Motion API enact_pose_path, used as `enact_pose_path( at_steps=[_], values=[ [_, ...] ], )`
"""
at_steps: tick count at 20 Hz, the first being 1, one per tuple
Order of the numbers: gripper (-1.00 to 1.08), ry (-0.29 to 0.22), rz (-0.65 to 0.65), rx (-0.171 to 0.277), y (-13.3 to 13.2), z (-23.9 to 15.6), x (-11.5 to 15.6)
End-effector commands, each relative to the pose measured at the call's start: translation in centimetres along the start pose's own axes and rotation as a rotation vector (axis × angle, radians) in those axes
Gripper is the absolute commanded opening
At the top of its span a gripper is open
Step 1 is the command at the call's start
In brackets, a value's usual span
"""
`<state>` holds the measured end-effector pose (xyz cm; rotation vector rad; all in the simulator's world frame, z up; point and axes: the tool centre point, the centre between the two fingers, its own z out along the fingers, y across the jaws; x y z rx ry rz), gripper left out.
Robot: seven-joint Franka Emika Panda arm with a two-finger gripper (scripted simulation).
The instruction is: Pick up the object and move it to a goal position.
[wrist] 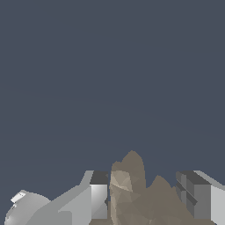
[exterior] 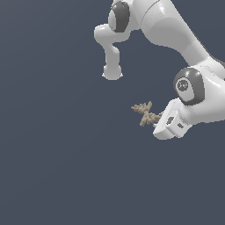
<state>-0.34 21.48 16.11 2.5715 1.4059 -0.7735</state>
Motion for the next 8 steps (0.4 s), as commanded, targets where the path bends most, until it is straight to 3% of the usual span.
enact_pose_path(
  at_steps=[1, 8],
  values=[
    [-1.00, -0.001, 0.002, 0.001, -0.64, -0.87, 0.27],
    [-1.00, -0.001, 0.003, 0.001, -1.10, -1.58, 0.59]
  ],
)
